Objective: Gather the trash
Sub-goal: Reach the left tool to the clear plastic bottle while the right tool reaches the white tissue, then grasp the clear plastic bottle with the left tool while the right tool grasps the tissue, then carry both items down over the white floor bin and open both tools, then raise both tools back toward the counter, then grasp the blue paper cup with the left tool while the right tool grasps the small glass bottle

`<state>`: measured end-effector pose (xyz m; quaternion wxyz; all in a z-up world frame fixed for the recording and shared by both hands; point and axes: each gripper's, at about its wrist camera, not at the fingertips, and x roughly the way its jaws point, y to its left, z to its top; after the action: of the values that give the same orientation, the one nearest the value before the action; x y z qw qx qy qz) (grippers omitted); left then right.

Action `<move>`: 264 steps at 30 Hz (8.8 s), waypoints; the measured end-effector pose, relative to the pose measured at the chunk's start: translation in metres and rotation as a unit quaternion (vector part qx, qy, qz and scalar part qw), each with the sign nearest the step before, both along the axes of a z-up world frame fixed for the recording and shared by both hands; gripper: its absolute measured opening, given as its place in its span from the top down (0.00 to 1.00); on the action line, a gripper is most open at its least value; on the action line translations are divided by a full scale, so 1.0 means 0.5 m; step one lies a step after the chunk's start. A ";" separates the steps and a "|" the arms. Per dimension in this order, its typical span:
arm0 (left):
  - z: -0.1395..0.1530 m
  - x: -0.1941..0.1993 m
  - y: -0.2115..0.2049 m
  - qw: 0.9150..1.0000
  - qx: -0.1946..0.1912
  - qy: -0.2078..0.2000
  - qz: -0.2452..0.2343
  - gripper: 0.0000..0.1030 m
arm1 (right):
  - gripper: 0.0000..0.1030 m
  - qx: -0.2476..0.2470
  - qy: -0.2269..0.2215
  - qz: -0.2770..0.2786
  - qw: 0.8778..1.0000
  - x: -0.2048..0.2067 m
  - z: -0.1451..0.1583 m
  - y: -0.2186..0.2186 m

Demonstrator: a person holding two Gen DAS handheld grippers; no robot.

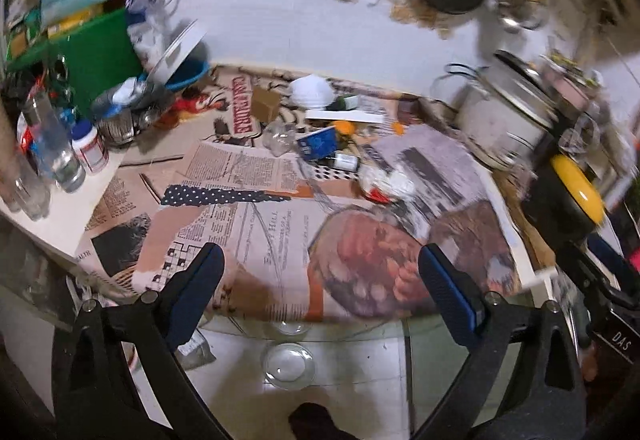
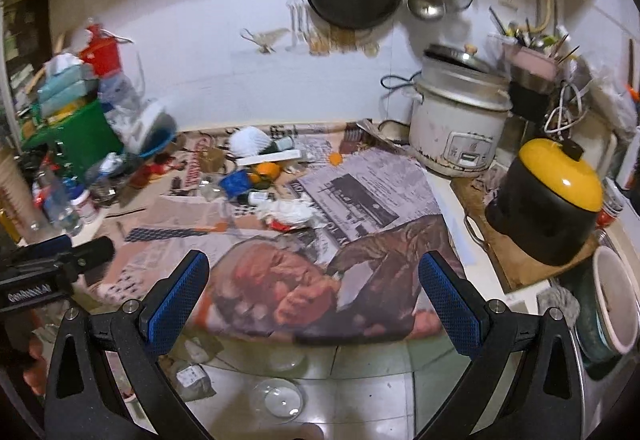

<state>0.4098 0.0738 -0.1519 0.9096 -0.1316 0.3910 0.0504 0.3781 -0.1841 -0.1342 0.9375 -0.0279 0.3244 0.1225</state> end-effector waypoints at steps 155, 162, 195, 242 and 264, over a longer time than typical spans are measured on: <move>-1.350 -0.125 0.012 0.977 -0.025 0.200 -0.072 0.55 | 0.53 0.042 0.270 0.101 0.957 0.005 -1.233 0.153; -1.177 -0.160 0.025 0.978 -0.014 0.201 -0.062 0.55 | 0.53 0.039 0.276 0.081 0.957 -0.028 -1.075 0.128; -0.001 -0.288 0.142 0.996 0.017 -0.025 -0.078 0.36 | 0.51 0.075 0.052 -0.020 0.996 -0.271 -0.010 0.150; -0.018 0.388 0.199 0.997 0.062 0.019 -0.042 0.24 | 0.29 0.064 0.159 0.056 0.984 0.415 -0.126 0.260; -0.206 0.565 0.210 0.982 0.032 0.126 -0.137 0.24 | 0.46 0.055 0.271 0.032 0.960 0.568 -0.315 0.339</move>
<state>0.6925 0.1786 -0.2550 0.8552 -0.0404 0.5147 -0.0460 0.6623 -0.0145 -0.2919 0.8101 0.0471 0.5582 0.1732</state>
